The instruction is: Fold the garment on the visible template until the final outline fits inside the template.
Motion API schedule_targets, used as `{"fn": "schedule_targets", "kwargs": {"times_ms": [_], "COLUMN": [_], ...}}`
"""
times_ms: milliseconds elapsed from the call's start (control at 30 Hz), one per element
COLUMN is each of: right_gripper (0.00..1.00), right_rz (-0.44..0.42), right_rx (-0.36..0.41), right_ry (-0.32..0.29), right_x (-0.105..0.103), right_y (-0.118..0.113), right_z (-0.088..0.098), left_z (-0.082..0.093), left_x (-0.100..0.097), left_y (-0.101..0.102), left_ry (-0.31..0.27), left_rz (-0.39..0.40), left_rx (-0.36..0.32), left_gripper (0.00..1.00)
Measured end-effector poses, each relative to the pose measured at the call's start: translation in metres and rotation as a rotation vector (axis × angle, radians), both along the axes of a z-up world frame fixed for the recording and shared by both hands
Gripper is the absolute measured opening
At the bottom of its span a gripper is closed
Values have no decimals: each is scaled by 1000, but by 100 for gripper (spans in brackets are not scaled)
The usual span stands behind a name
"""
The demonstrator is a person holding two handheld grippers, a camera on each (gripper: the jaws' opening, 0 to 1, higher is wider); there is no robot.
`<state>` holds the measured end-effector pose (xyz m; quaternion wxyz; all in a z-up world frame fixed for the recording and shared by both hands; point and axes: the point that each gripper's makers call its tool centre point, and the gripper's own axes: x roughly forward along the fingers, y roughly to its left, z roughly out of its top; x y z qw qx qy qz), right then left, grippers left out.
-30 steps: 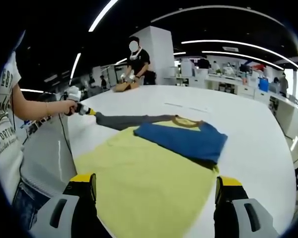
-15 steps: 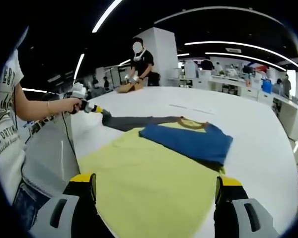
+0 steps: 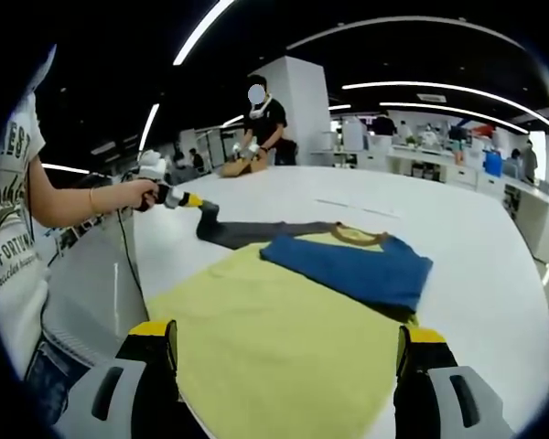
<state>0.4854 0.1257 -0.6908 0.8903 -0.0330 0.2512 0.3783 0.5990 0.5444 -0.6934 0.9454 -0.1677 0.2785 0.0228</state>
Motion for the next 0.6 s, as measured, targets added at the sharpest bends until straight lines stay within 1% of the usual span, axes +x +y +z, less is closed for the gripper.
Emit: {"fn": "schedule_targets", "kwargs": {"times_ms": [133, 233, 600], "right_gripper": [99, 99, 99], "right_rz": [5, 8, -2], "right_rx": [-1, -2, 3], "right_ry": [5, 4, -2], "right_x": [-1, -2, 2], "right_y": [0, 0, -1], "right_z": [-1, -1, 1], "left_z": [0, 0, 1], "left_x": [6, 9, 22], "left_y": [-15, -22, -55], "left_ry": [-4, -7, -26], "left_rz": [-34, -54, -121], "left_rx": [-8, 3, -26], "left_gripper": [0, 0, 0]}}
